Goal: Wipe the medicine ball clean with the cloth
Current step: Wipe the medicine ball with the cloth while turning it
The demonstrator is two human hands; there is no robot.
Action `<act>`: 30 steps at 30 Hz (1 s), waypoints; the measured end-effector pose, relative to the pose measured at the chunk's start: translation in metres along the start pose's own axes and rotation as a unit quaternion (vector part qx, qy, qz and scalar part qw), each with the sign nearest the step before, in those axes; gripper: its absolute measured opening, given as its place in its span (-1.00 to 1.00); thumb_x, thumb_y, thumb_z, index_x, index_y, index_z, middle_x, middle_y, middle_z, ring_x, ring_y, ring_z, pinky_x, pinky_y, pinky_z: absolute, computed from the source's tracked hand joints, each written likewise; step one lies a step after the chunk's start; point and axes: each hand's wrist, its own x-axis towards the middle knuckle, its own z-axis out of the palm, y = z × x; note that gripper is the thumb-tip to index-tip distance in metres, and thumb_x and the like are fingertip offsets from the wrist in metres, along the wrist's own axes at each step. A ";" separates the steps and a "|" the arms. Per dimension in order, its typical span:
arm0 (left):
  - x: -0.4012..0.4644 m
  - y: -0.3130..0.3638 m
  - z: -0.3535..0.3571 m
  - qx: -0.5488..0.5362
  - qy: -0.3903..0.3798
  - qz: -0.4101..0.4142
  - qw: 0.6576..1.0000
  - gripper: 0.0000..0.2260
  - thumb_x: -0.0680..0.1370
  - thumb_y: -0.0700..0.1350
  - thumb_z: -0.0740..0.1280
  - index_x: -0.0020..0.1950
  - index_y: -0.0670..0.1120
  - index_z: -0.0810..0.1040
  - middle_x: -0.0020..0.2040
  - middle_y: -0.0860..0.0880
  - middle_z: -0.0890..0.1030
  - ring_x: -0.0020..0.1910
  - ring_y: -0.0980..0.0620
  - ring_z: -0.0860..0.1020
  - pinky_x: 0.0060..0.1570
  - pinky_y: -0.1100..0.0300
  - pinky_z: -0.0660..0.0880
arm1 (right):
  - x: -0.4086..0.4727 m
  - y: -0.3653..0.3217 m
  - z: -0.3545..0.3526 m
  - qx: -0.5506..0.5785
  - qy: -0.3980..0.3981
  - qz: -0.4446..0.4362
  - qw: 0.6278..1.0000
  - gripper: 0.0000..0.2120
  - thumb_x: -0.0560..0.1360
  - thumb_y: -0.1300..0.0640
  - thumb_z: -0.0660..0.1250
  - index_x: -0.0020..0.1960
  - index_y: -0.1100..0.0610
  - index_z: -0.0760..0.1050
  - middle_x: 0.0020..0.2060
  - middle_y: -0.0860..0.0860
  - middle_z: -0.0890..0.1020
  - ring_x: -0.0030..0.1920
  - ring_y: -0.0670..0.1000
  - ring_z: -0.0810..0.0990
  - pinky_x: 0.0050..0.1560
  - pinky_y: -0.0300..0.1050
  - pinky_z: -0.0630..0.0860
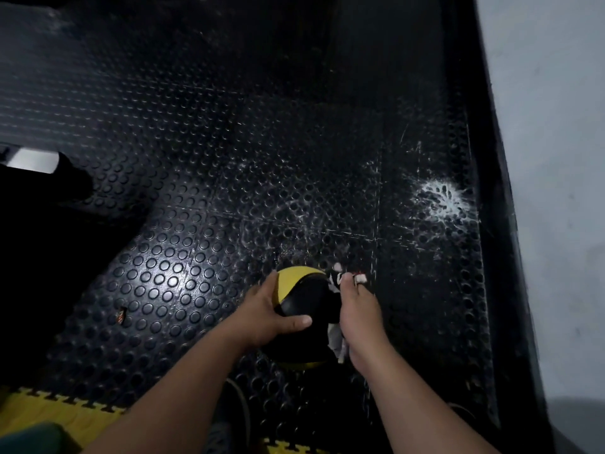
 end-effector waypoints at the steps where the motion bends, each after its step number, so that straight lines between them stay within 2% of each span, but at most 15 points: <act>1: -0.001 0.004 0.005 0.020 0.009 -0.020 1.000 0.27 0.16 0.38 0.61 0.64 0.22 -0.13 0.65 -0.10 0.01 0.60 -0.21 0.15 0.51 -0.14 0.26 | -0.004 -0.001 0.004 -0.043 0.002 -0.030 0.999 -0.25 0.49 -0.47 0.01 0.38 0.01 0.53 0.35 0.02 0.55 0.33 0.11 0.52 0.34 0.18 0.49; 4: -0.009 0.007 0.020 0.027 0.054 -0.034 0.998 0.27 0.26 0.18 0.65 0.65 0.14 -0.24 0.65 -0.15 -0.22 0.64 -0.19 -0.01 0.52 -0.09 0.19 | -0.004 0.002 0.012 -0.169 -0.027 -0.089 0.981 -0.36 0.62 -0.36 -0.02 0.43 0.01 0.51 0.44 0.05 0.43 0.38 0.09 0.41 0.42 0.19 0.38; 7: -0.008 -0.001 0.026 0.005 0.079 -0.036 0.996 0.27 0.25 0.13 0.67 0.65 0.18 -0.20 0.64 -0.14 -0.21 0.62 -0.23 0.06 0.50 -0.10 0.24 | 0.015 -0.002 0.009 -0.117 -0.040 -0.025 0.992 -0.34 0.63 -0.36 -0.04 0.40 0.05 0.51 0.34 0.16 0.57 0.17 0.07 0.55 0.34 0.17 0.47; 9: -0.006 -0.003 0.026 0.005 0.079 -0.038 0.996 0.27 0.25 0.12 0.68 0.65 0.20 -0.19 0.64 -0.13 -0.21 0.61 -0.23 0.07 0.49 -0.10 0.26 | 0.017 -0.009 0.018 -0.172 -0.028 -0.048 0.984 -0.36 0.65 -0.29 -0.07 0.35 0.10 0.54 0.32 0.13 0.58 0.28 0.15 0.54 0.34 0.10 0.44; 11: -0.003 -0.007 0.021 -0.009 0.082 -0.026 0.996 0.24 0.25 0.05 0.69 0.65 0.19 -0.14 0.63 -0.17 -0.14 0.60 -0.23 0.11 0.49 -0.08 0.27 | 0.001 -0.013 0.033 -0.289 -0.049 -0.151 0.944 -0.36 0.64 -0.28 -0.11 0.34 0.04 0.57 0.42 0.02 0.51 0.48 0.12 0.36 0.48 0.16 0.28; 13: -0.002 -0.009 0.019 -0.005 0.087 -0.012 0.996 0.20 0.26 0.03 0.69 0.65 0.18 -0.09 0.61 -0.18 -0.05 0.58 -0.21 0.16 0.47 -0.02 0.27 | -0.003 -0.008 0.038 -0.322 -0.066 -0.175 0.928 -0.47 0.68 -0.20 -0.04 0.40 0.01 0.53 0.50 -0.08 0.40 0.58 0.05 0.19 0.55 0.14 0.15; 15: -0.003 -0.007 0.023 0.004 0.088 -0.016 0.996 0.24 0.24 0.12 0.68 0.65 0.19 -0.13 0.61 -0.14 -0.08 0.57 -0.22 0.17 0.49 -0.03 0.28 | 0.015 -0.013 0.029 -0.256 -0.024 -0.109 0.960 -0.49 0.69 -0.18 -0.02 0.33 0.06 0.57 0.38 0.04 0.53 0.44 0.15 0.42 0.37 0.12 0.38; 17: -0.003 -0.004 0.028 0.014 0.087 -0.025 0.996 0.26 0.23 0.19 0.67 0.63 0.23 -0.18 0.63 -0.08 -0.14 0.58 -0.27 0.13 0.48 -0.14 0.31 | 0.028 -0.020 0.029 -0.242 0.003 -0.054 0.969 -0.42 0.68 -0.21 -0.04 0.33 0.14 0.55 0.28 0.14 0.58 0.28 0.20 0.53 0.22 0.08 0.46; 19: -0.002 -0.008 0.026 0.001 0.089 -0.019 0.996 0.25 0.22 0.17 0.68 0.63 0.23 -0.15 0.63 -0.08 -0.12 0.57 -0.26 0.15 0.46 -0.15 0.34 | 0.018 -0.022 0.037 -0.298 -0.019 -0.099 0.949 -0.42 0.69 -0.21 -0.06 0.33 0.12 0.55 0.33 0.11 0.56 0.34 0.17 0.47 0.36 0.11 0.39; 21: -0.003 -0.012 0.022 -0.017 0.096 -0.001 0.995 0.22 0.23 0.10 0.69 0.64 0.21 -0.09 0.61 -0.11 -0.06 0.56 -0.20 0.20 0.46 -0.06 0.33 | 0.006 -0.008 0.038 -0.307 -0.038 -0.169 0.936 -0.49 0.69 -0.17 -0.01 0.40 0.06 0.52 0.44 0.02 0.48 0.48 0.10 0.34 0.50 0.12 0.25; 22: -0.004 -0.013 0.022 -0.016 0.096 0.002 0.995 0.22 0.24 0.09 0.69 0.64 0.20 -0.09 0.60 -0.11 -0.04 0.55 -0.18 0.21 0.45 -0.03 0.31 | 0.008 -0.004 0.030 -0.272 -0.046 -0.159 0.948 -0.50 0.67 -0.17 0.01 0.40 0.05 0.52 0.44 0.01 0.49 0.47 0.09 0.36 0.47 0.11 0.29; 24: -0.006 -0.011 0.025 0.001 0.096 -0.004 0.995 0.21 0.25 0.10 0.68 0.64 0.20 -0.10 0.61 -0.10 -0.06 0.55 -0.20 0.19 0.45 -0.03 0.30 | 0.030 -0.002 0.018 -0.217 -0.022 -0.071 0.973 -0.47 0.67 -0.20 0.00 0.34 0.10 0.53 0.30 0.10 0.58 0.27 0.13 0.52 0.21 0.04 0.45; 26: -0.007 -0.009 0.026 0.000 0.094 -0.010 0.996 0.21 0.26 0.11 0.68 0.65 0.20 -0.11 0.61 -0.10 -0.06 0.55 -0.21 0.19 0.44 -0.05 0.32 | 0.027 -0.009 0.020 -0.264 -0.010 -0.071 0.962 -0.42 0.68 -0.22 -0.05 0.28 0.12 0.57 0.21 0.13 0.61 0.18 0.17 0.57 0.10 0.01 0.47; 29: -0.005 -0.014 0.019 -0.015 0.100 0.004 0.995 0.21 0.23 0.12 0.68 0.65 0.18 -0.07 0.60 -0.13 0.03 0.54 -0.19 0.21 0.44 -0.07 0.34 | 0.002 -0.001 0.034 -0.334 -0.040 -0.219 0.916 -0.45 0.68 -0.20 -0.03 0.29 0.08 0.59 0.36 0.03 0.54 0.42 0.11 0.41 0.40 0.11 0.38; 30: -0.005 -0.014 0.019 -0.015 0.098 0.006 0.995 0.21 0.23 0.13 0.68 0.65 0.19 -0.06 0.60 -0.13 0.03 0.55 -0.19 0.21 0.45 -0.07 0.33 | 0.001 0.003 0.031 -0.321 -0.045 -0.221 0.920 -0.47 0.68 -0.20 -0.02 0.34 0.05 0.57 0.40 -0.01 0.50 0.47 0.08 0.37 0.43 0.09 0.35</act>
